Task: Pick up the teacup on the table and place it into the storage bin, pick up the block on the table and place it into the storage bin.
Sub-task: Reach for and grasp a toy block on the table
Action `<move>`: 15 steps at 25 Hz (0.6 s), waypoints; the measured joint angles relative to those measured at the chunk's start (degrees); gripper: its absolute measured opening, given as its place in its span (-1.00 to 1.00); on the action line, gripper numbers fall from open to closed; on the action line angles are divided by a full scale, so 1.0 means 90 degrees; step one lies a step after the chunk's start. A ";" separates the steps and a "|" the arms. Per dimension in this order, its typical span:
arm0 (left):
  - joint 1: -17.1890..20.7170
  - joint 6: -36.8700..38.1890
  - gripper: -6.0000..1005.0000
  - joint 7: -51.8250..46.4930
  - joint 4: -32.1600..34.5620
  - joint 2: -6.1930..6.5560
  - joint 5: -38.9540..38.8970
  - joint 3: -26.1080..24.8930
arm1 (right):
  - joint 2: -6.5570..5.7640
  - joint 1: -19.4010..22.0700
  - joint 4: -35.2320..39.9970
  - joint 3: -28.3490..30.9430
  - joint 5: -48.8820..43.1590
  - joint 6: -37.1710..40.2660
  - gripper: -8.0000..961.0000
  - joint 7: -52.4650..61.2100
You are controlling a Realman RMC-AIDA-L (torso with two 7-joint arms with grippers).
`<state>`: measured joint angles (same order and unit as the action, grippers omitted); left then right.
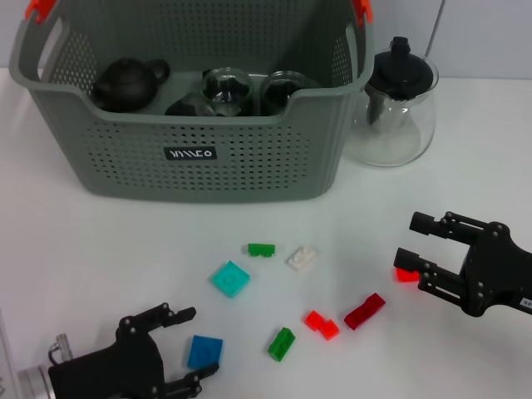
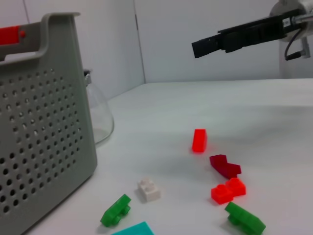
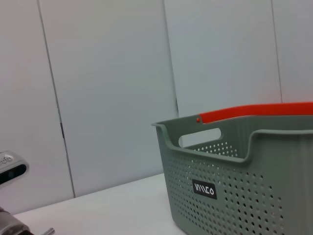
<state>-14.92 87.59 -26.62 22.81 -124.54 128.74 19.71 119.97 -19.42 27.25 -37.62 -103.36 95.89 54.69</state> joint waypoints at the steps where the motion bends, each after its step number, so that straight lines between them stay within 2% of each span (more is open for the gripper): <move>1: 0.0000 -0.0020 0.50 0.0006 -0.0003 0.0000 0.0005 -0.0003 | 0.0000 0.0000 0.0000 0.0000 0.0000 0.0000 0.24 0.0000; 15: 0.0035 0.0085 0.50 0.0008 -0.0005 0.0001 0.0052 0.0024 | 0.0000 0.0009 0.0000 0.0000 0.0000 0.0011 0.24 0.0004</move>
<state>-14.60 88.35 -26.54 22.77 -124.53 129.20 19.93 119.97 -19.34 27.25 -37.62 -103.36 95.99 54.72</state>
